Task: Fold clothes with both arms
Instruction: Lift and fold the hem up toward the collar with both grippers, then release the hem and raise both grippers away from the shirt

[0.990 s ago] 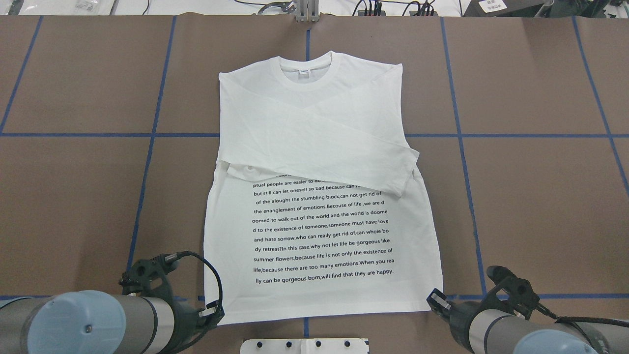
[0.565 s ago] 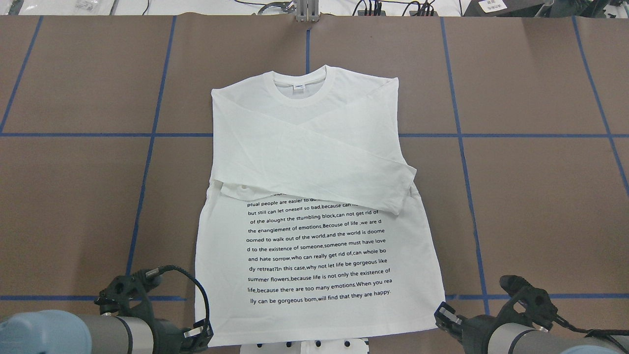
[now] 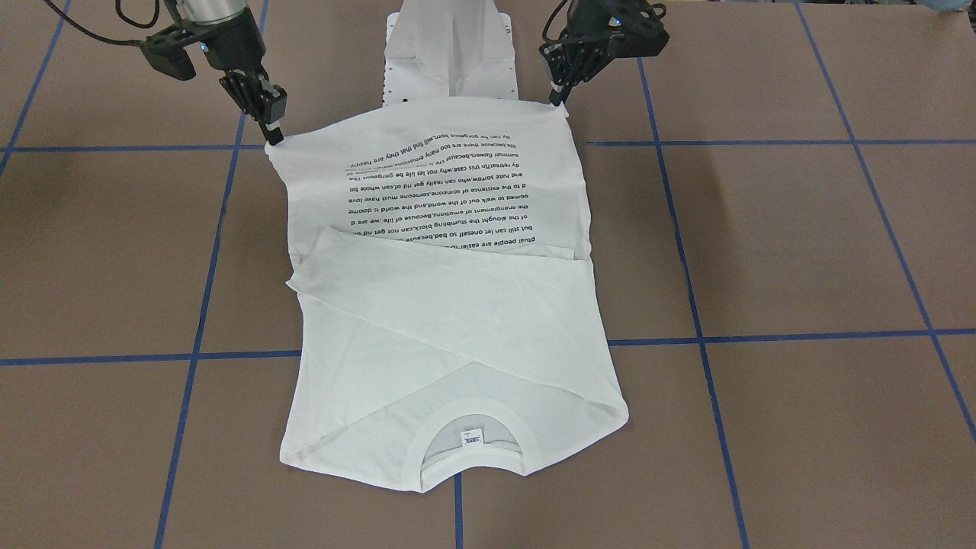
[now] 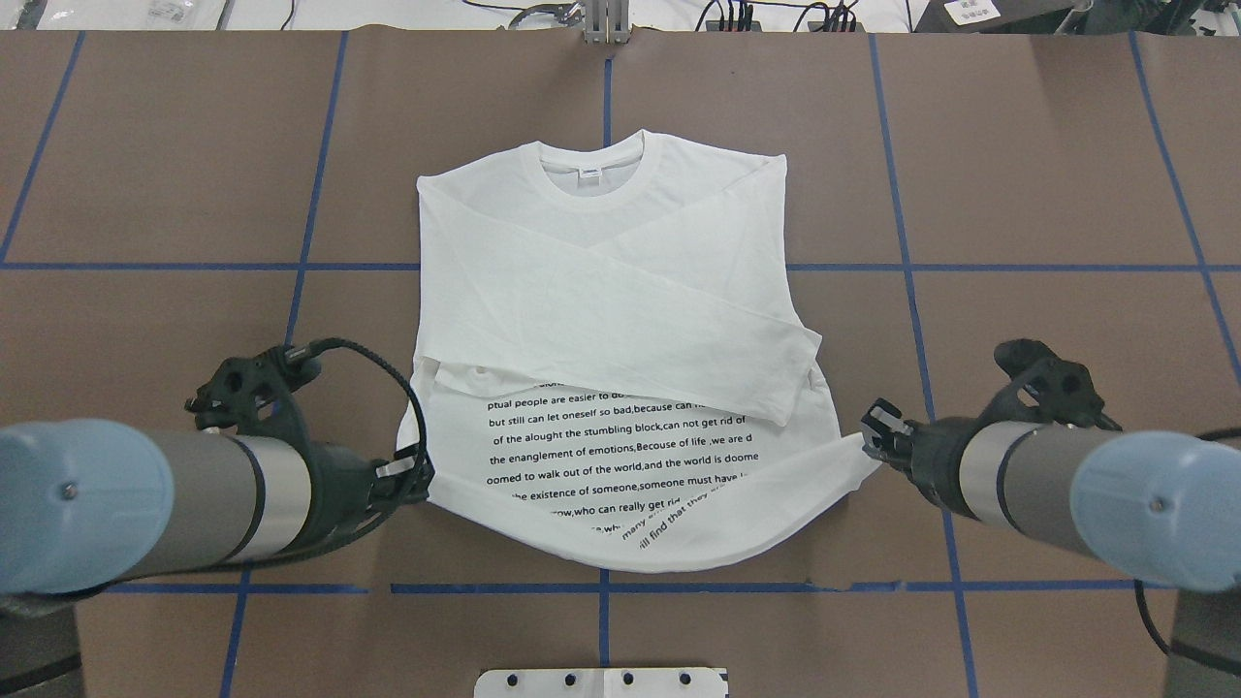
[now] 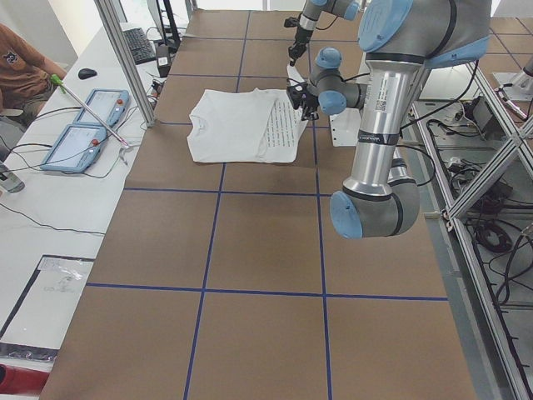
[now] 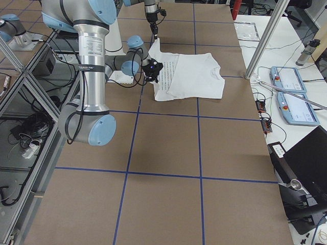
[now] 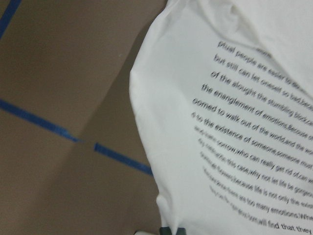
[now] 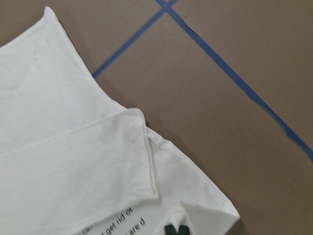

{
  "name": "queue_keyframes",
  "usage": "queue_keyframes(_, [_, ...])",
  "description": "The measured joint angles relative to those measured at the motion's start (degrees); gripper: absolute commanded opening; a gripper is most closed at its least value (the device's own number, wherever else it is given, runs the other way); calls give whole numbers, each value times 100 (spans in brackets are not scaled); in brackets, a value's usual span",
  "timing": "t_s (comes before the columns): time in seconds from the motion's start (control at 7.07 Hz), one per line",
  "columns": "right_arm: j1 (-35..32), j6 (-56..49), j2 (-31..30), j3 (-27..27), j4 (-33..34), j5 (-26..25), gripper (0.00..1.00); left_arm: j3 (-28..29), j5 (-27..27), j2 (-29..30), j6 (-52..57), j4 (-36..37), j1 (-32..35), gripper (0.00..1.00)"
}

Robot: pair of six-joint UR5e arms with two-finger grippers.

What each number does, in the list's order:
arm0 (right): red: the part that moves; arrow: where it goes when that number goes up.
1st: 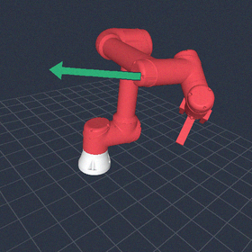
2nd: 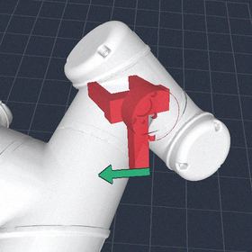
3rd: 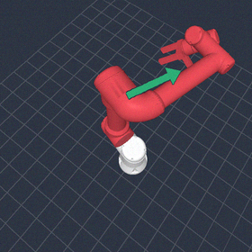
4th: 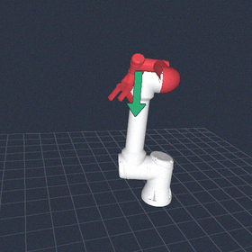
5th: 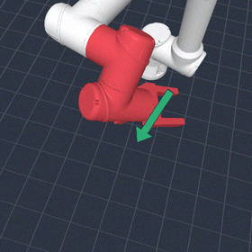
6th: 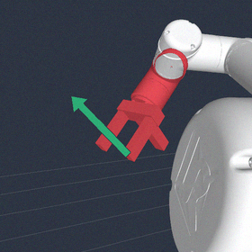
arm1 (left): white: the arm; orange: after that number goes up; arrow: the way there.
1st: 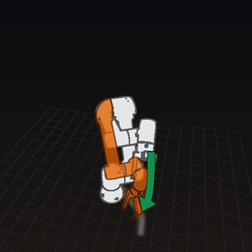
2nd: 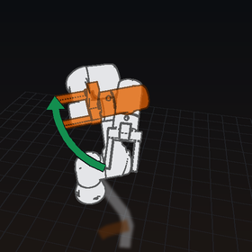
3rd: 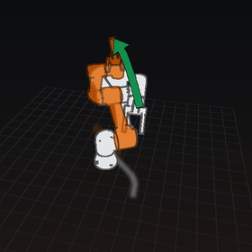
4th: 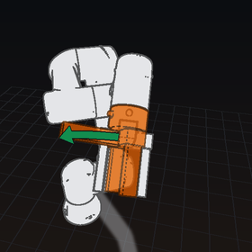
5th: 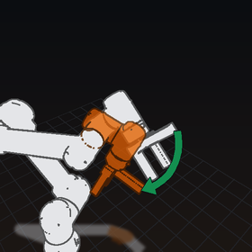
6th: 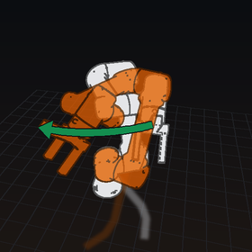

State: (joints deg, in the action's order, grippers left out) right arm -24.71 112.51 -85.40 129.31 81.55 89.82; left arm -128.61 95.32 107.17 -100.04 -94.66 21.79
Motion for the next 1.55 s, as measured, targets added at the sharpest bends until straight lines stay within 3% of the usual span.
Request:
queue_keyframes(0.28, [-1267,-1392,1323,-1497,404,648,0,1228,20,666,859,-317,1064,0])
queue_keyframes(0.57, [-1886,-2363,2125,-2809,449,759,0,2352,37,878,1347,-1207,1740,0])
queue_keyframes(0.85, [-2080,-2590,2927,-4096,210,767,0,3487,34,1195,1441,-2131,2004,0])
queue_keyframes(1.27, [-2097,-2606,3471,-5133,-356,767,0,4675,2,1544,1458,-3227,2071,0])
queue_keyframes(1.41, [-2091,-2618,3553,-5323,-396,767,20,4974,-10,1578,1460,-3553,2104,9])
queue_keyframes(1.55, [-2087,-2627,3580,-5452,-466,761,50,5169,-24,1591,1461,-3803,2137,18])
